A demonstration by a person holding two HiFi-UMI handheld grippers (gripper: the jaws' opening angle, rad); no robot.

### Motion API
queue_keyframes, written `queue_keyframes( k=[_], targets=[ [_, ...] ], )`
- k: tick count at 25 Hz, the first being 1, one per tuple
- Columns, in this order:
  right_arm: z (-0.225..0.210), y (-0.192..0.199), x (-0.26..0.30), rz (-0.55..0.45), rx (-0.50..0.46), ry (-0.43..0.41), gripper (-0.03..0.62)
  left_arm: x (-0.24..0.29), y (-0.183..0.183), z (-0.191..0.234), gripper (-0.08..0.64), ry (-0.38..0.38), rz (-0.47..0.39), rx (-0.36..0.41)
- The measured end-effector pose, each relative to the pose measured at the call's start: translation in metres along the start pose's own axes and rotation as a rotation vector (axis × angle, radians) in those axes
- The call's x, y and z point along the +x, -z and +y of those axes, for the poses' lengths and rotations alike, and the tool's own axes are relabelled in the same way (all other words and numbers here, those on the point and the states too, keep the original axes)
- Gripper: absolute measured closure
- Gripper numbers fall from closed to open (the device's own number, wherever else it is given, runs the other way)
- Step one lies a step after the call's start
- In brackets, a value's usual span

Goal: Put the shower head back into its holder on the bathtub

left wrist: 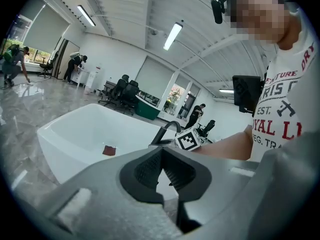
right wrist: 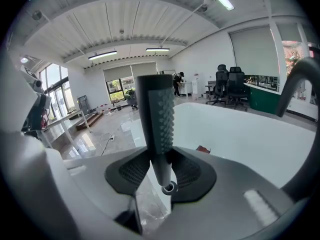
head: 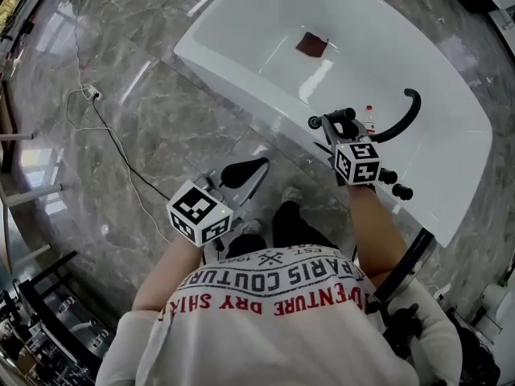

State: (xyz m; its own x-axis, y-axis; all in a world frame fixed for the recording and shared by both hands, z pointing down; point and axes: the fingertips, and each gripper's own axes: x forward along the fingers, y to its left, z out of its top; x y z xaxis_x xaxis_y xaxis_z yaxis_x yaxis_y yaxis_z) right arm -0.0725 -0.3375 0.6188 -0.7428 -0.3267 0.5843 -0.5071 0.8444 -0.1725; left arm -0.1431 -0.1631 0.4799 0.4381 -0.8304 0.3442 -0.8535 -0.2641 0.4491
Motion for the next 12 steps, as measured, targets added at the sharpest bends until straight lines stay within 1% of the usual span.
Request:
queue_keyframes(
  k=[6, 12],
  targets=[
    [-0.006, 0.024, 0.013, 0.06, 0.008, 0.021, 0.456, -0.002, 0.006, 0.002, 0.56, -0.011, 0.003, -0.022],
    [-0.01, 0.028, 0.022, 0.062, 0.005, 0.026, 0.456, -0.006, 0.012, 0.006, 0.558, -0.023, 0.006, -0.032]
  ],
)
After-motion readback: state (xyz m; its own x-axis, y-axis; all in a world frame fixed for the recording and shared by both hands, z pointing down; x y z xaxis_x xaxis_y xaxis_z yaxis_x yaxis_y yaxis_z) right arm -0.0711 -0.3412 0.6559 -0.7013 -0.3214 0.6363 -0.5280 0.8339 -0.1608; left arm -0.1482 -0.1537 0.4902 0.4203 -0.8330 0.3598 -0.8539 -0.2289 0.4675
